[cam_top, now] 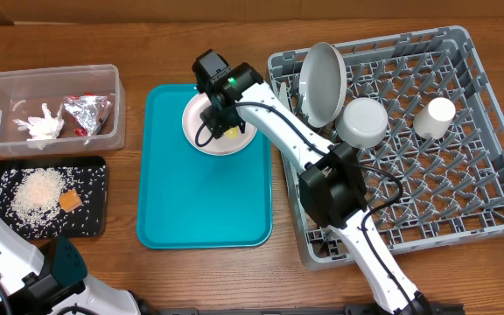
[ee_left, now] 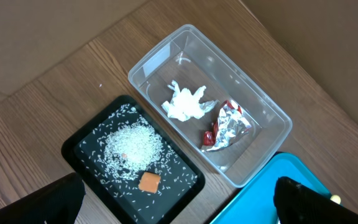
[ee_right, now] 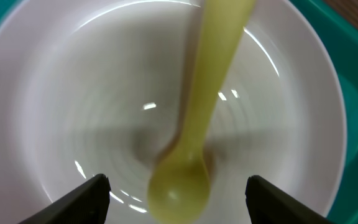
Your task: Sort waste into correct bins and load items into the dishwasher rack
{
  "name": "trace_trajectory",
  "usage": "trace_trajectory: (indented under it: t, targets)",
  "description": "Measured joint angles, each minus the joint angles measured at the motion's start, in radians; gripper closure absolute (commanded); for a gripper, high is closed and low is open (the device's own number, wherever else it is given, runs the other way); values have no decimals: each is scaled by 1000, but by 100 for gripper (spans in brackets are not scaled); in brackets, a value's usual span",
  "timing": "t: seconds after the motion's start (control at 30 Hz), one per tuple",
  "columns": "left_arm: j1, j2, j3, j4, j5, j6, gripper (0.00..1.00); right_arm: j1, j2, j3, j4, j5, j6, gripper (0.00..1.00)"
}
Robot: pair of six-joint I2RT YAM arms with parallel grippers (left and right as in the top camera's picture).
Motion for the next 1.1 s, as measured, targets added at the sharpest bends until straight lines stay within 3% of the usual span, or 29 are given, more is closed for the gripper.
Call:
trace_trajectory:
  t: [0.47,1.1]
  targets:
    - [0,0,0,0,0,0,0,-7,0,-75,185,-36,19,36]
    - [0,0,0,0,0,0,0,-60,0,-89,283,-62,52,41]
